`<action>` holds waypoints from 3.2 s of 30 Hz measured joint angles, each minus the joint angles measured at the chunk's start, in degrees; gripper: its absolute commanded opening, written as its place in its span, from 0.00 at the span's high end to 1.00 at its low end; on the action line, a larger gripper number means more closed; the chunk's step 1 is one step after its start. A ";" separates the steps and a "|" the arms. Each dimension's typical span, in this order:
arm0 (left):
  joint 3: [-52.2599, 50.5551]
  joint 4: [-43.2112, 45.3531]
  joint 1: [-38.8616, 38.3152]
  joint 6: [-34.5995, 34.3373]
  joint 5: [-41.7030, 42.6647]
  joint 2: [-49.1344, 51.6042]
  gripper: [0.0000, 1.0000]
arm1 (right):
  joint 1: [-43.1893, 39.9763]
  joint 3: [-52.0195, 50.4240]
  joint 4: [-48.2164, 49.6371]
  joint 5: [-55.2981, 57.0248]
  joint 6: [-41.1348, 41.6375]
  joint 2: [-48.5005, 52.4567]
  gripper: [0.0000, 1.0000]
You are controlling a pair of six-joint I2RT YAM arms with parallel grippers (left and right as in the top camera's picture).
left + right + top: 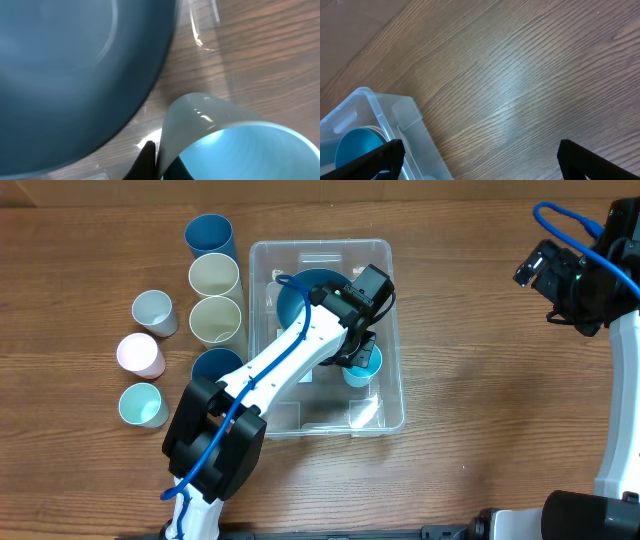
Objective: Pack container
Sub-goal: 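Lift the light blue cup with the left gripper and place it in the container, then move the left gripper to the grey cup and grasp its rim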
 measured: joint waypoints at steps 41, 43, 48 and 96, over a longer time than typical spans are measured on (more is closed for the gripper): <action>33.51 -33.55 39.98 -0.42 -11.82 -18.05 0.46 | 0.00 0.00 0.04 -0.02 0.02 0.00 0.00; 33.53 -31.78 46.47 0.35 -8.48 -16.46 0.47 | -0.02 0.00 0.02 0.00 0.02 0.00 0.00; 33.68 -28.50 54.88 2.21 -1.03 -8.07 0.53 | 0.00 0.00 0.02 0.00 0.02 0.00 0.00; 34.25 -21.49 54.77 11.76 0.26 22.14 0.96 | 0.00 0.00 0.04 0.00 0.02 0.00 0.00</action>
